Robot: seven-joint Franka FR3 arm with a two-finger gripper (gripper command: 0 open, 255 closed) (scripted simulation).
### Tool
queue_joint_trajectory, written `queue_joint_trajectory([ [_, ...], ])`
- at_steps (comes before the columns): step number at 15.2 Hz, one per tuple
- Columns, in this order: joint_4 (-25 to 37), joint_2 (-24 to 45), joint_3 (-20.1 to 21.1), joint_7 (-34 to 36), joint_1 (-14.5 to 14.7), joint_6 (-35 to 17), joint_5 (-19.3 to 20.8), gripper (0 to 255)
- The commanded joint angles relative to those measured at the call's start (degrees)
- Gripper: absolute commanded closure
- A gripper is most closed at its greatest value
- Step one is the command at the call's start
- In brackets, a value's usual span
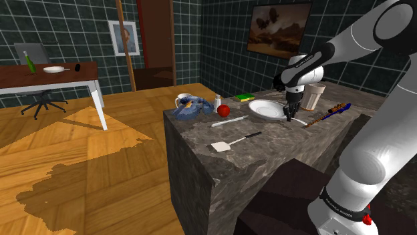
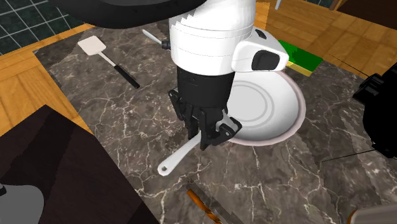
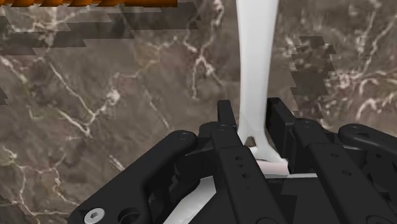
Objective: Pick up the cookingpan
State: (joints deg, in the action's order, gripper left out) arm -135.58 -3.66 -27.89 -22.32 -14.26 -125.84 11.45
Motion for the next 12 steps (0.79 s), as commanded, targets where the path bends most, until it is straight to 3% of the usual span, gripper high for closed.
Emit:
queue_joint_trajectory([
  [1,0.0,0.0,0.0,0.0,0.0,0.0,0.0,255],
  [12,3.8,-4.6,0.8,0.5,0.2,8.2,1.2,255],
])
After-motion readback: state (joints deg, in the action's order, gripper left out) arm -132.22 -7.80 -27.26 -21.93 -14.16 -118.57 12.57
